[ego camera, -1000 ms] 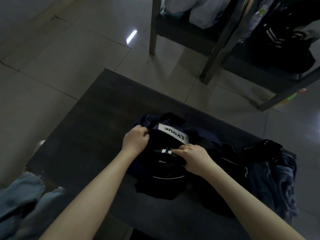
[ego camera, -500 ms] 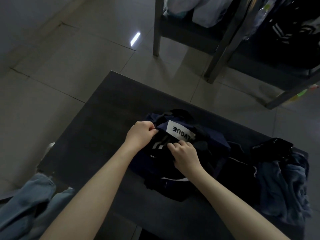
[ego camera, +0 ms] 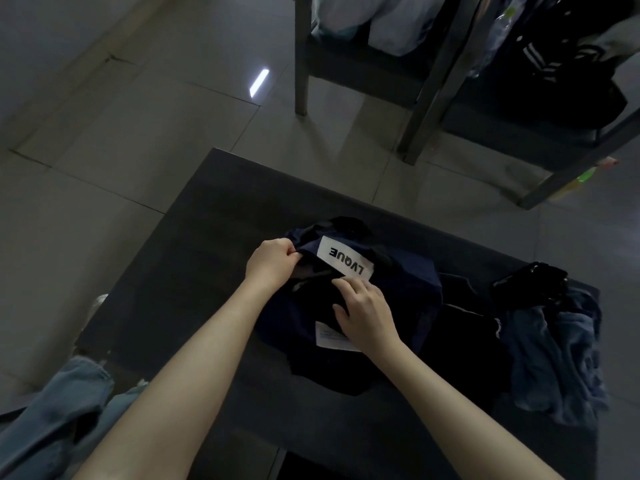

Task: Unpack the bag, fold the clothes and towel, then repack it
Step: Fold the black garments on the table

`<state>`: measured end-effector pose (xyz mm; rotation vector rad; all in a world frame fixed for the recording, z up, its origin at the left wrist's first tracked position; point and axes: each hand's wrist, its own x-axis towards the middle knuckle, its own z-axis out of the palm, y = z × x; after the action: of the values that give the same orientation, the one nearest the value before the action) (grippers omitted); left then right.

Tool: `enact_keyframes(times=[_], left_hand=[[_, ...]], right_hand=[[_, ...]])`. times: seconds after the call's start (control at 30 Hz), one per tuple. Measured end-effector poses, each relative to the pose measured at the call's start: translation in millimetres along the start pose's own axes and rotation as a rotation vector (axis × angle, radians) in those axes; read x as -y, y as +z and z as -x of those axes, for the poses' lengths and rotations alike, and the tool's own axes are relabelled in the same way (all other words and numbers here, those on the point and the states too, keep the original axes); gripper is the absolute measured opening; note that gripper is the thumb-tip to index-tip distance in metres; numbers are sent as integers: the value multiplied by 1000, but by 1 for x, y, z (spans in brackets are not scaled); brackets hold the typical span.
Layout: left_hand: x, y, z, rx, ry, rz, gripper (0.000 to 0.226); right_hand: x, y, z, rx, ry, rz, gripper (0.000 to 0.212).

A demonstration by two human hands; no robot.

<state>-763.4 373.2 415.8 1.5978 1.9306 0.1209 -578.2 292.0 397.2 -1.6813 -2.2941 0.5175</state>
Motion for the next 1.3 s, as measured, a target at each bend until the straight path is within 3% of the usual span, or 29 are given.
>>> enact_keyframes(times=[0.13, 0.3, 0.63, 0.93, 1.2, 1.3], left_hand=[[-10, 10, 9, 22, 16, 2, 31], [-40, 29, 32, -87, 296, -175, 35], [-116, 137, 93, 283, 612, -279, 37], [-158, 274, 116, 492, 626, -332, 53], [-144, 342, 111, 542, 467, -357, 69], [-141, 348, 110, 514, 457, -331, 67]], right_hand=[[-12, -16, 16, -13, 61, -62, 40], [-39, -37, 53, -16, 247, -108, 40], [-129, -48, 144, 12, 738, -260, 45], [-226, -13, 195, 72, 1001, -371, 53], [-267, 37, 199, 123, 1214, -782, 80], [-273, 48, 193, 43, 1242, -882, 84]])
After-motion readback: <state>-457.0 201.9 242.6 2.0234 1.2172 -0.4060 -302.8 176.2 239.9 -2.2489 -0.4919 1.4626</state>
